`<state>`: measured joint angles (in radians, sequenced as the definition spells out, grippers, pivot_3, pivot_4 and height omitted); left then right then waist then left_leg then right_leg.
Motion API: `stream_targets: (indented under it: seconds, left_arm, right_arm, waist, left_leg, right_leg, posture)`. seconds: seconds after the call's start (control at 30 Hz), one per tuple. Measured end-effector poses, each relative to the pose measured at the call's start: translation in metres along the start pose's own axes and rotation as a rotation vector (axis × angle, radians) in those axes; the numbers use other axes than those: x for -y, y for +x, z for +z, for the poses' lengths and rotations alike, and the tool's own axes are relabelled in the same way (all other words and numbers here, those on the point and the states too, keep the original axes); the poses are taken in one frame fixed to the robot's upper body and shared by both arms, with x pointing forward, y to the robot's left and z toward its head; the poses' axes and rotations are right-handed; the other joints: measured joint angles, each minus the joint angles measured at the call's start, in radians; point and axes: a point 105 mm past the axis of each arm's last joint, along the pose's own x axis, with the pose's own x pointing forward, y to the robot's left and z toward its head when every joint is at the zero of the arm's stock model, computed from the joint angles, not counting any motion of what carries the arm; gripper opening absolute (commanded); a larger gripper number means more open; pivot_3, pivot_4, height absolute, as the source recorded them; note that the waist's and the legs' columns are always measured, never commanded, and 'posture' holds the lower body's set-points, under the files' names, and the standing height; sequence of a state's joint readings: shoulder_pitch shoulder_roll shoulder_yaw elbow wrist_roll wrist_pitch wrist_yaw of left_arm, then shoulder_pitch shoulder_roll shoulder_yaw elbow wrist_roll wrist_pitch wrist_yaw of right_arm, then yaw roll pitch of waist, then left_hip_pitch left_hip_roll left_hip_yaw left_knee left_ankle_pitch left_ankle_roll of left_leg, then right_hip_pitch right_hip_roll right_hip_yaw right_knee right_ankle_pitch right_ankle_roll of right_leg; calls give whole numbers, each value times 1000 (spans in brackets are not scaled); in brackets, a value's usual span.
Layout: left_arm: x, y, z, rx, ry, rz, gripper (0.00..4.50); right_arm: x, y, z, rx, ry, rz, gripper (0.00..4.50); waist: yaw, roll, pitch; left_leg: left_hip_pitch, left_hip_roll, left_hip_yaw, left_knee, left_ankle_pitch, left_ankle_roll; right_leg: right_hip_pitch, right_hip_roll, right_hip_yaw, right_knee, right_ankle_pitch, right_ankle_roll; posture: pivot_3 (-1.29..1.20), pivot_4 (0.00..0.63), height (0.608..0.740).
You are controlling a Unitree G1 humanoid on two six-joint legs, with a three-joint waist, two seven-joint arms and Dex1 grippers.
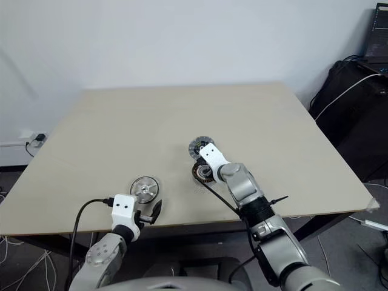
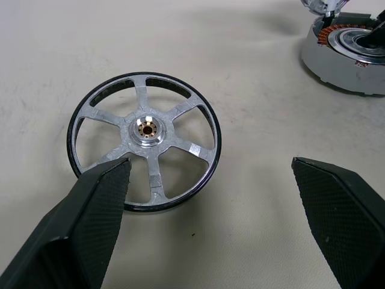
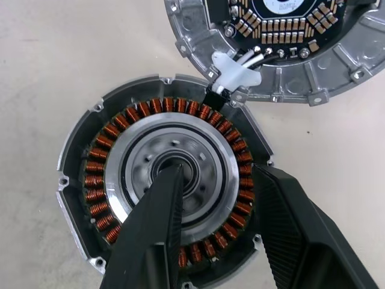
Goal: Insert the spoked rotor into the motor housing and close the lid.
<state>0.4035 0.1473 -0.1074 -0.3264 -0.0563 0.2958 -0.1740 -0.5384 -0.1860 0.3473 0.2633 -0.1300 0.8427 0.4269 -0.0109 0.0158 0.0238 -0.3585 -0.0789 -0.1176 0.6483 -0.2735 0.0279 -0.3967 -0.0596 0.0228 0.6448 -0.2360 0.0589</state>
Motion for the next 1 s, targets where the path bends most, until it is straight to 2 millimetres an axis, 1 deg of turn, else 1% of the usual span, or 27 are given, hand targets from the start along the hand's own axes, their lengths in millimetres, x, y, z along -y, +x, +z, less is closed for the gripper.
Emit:
stream_targets:
  seconds: [0.6, 0.63, 0.7, 0.8, 1.0]
  left_arm:
    - [1, 0, -1, 5, -14, 15, 4500]
    - [1, 0, 0, 8, -16, 17, 4500]
    - [1, 0, 1, 14, -17, 20, 4500]
    - [1, 0, 1, 15, -17, 22, 4500]
    - [1, -1, 0, 13, -21, 24, 4500]
  right_arm:
    - [-7, 0, 3, -15, -69, 25, 1908]
    - [-7, 1, 3, -15, -70, 25, 1528]
    - [-8, 1, 3, -17, -69, 31, 1030]
    - [-9, 2, 2, -21, -68, 33, 48]
    - [-9, 3, 3, -20, -69, 34, 15]
  waist:
    - [0, 0, 0]
    - [0, 0, 0]
    - [0, 0, 0]
    - [0, 0, 0]
    - [-1, 0, -1]
  left_leg:
    - [0, 0, 0, 0, 0, 0]
    - [0, 0, 0, 0, 0, 0]
    - [0, 0, 0, 0, 0, 0]
    - [0, 0, 0, 0, 0, 0]
    - [0, 0, 0, 0, 0, 0]
  right_leg:
    - [0, 0, 0, 0, 0, 0]
    - [0, 0, 0, 0, 0, 0]
    - [0, 0, 0, 0, 0, 0]
    - [0, 0, 0, 0, 0, 0]
    - [0, 0, 0, 0, 0, 0]
  posture:
    - [0, 0, 740]
    - [0, 0, 740]
    - [0, 0, 740]
    - [0, 0, 740]
    - [0, 0, 740]
